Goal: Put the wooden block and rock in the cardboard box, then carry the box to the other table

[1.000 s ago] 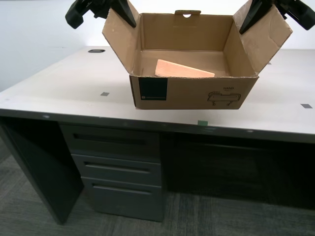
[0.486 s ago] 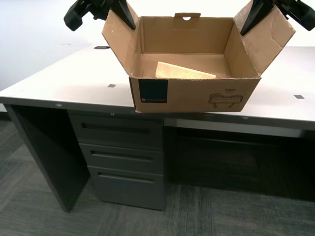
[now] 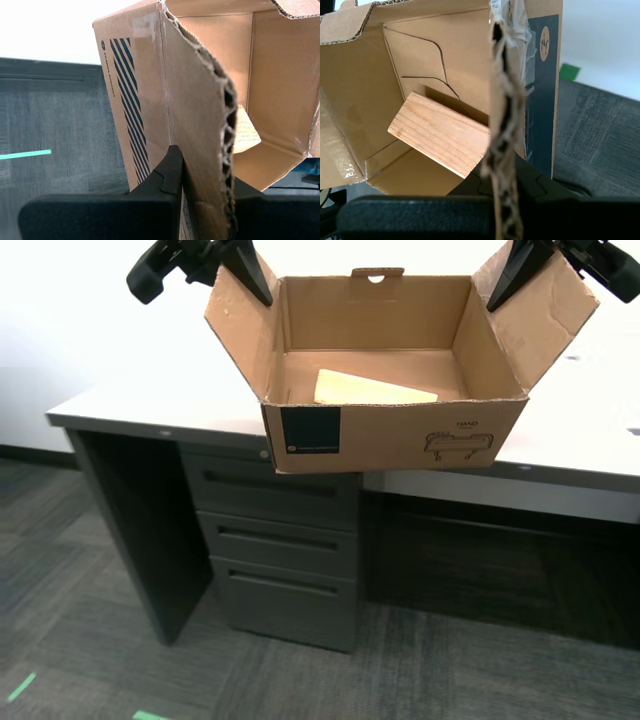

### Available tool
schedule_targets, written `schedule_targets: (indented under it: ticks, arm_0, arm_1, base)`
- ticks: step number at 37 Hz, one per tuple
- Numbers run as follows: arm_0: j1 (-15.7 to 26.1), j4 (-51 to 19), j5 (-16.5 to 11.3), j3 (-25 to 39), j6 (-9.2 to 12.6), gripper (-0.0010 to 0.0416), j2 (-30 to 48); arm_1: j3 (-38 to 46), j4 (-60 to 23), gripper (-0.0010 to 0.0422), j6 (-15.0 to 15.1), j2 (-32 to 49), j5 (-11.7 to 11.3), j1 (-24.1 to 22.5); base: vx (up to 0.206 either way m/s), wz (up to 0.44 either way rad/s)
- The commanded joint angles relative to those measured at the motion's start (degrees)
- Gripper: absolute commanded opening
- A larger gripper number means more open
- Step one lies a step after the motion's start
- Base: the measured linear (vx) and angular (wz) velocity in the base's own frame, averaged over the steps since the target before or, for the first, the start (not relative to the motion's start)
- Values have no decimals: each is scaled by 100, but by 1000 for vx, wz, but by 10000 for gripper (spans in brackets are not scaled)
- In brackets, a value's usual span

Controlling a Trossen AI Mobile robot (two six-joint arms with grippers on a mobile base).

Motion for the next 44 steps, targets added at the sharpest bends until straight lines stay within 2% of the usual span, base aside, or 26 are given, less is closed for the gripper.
schedule_targets:
  ticks: [1, 6, 13, 22, 33, 39, 44]
  arm_0:
    - [9, 35, -118, 7, 168, -1, -7]
    - [24, 37, -118, 9, 352, -1, -7]
    - [35, 35, -118, 7, 365, -1, -7]
    - [39, 35, -118, 7, 387, -1, -7]
    - [44, 35, -118, 7, 319, -1, -7]
    - [42, 33, -118, 7, 341, -1, -7]
    - [44, 17, -118, 7, 341, -1, -7]
  arm_1:
    - [9, 33, -1, 177, -2, 122, -9]
    - [9, 17, -1, 308, -2, 122, -4]
    - [9, 20, -1, 424, -2, 125, -2]
    - [9, 20, -1, 415, -2, 125, -4]
    - [9, 20, -1, 221, -2, 118, -11]
    - [9, 15, -1, -20, -2, 120, -13]
    - [9, 37, -1, -31, -2, 116, -11]
  base:
    - [-86, 313]
    - [-87, 325]
    - [-83, 344]
    - [-70, 358]
    - [-35, 348]
    - [-9, 315]
    - [-2, 300]
